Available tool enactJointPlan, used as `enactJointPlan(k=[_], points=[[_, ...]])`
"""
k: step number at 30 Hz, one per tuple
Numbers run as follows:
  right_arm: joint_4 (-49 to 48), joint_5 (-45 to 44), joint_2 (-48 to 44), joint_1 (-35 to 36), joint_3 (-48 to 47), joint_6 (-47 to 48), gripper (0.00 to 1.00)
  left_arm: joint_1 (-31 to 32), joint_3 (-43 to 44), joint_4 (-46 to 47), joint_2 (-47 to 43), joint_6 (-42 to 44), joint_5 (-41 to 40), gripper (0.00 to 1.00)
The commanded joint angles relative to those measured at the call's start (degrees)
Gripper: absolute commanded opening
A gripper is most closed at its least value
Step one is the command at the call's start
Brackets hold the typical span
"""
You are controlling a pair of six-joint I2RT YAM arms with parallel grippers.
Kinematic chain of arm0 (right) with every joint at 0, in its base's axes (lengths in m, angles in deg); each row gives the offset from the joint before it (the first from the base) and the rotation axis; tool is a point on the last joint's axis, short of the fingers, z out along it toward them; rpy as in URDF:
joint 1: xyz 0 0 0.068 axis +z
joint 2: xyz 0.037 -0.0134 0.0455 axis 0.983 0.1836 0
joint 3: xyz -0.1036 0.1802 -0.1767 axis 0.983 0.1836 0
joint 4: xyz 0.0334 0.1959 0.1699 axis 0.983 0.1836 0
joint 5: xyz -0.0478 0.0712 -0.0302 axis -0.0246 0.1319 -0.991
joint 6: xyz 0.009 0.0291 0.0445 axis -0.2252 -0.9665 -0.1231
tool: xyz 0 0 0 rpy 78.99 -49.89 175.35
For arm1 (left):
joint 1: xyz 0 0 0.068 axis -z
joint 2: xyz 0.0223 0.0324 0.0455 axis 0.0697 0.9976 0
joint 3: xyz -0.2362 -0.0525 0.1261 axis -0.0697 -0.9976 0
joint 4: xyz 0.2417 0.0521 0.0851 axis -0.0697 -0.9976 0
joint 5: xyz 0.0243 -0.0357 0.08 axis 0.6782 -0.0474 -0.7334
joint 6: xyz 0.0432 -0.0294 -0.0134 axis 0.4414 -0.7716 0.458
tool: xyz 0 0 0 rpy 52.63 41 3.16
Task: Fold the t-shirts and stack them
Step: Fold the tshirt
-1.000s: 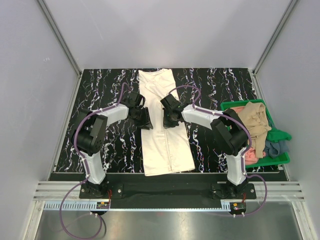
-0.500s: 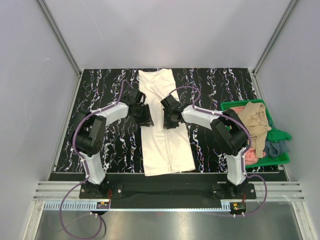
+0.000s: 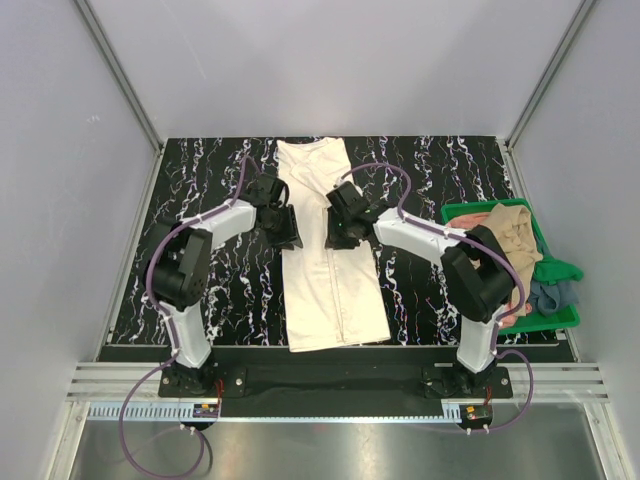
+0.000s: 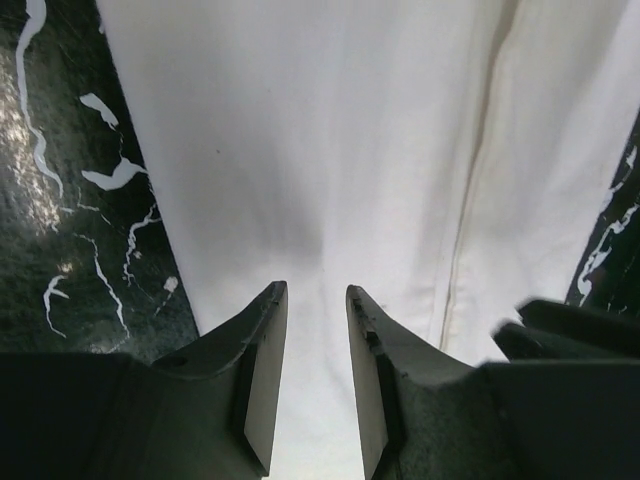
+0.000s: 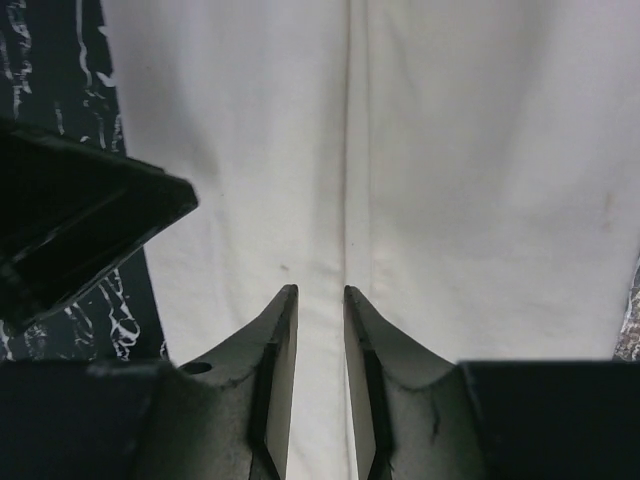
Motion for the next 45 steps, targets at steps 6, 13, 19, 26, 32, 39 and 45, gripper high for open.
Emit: enactJointPlan(k=[6,13,19,26,32,39,45], points=[[0.34,2.91,-6.79,0.20,-0.43,1.71,0.31,-2.79,6.07,-1.43,8.14,1.29,-2.90,0.35],[1.31,2.66,-8.46,0.12,1.24,3.30,0.24,-5.43,12.56,-3.45,13.60,2.34,-2.46,0.35],[1.13,2.04,-9.43,0.03,3.18,3.38,0.22,-6.13,14.78,-5.12,13.52,3.57,0.96,0.36],[0.52,5.63,-11.10,0.12,5.90,1.63,0.14,-6.05,7.41,-5.91,-4.10,4.28,1.76,0.36],[-5.45,11.88,-9.35,3.87,8.72,-1.27,0.00,-4.73,-7.96,-5.48,-21.16,4.80,3.34,0.13],[-12.65,16.01,-6.62,9.69,10.38,-6.63,0.00,-1.57,-26.16,-4.86,-35.51,-1.16,2.29,0.00],[-16.44,18.30,-3.55,11.10,9.95,-8.39,0.00,-0.34,-38.82,2.33,-42.90,-6.88,5.00,0.00]])
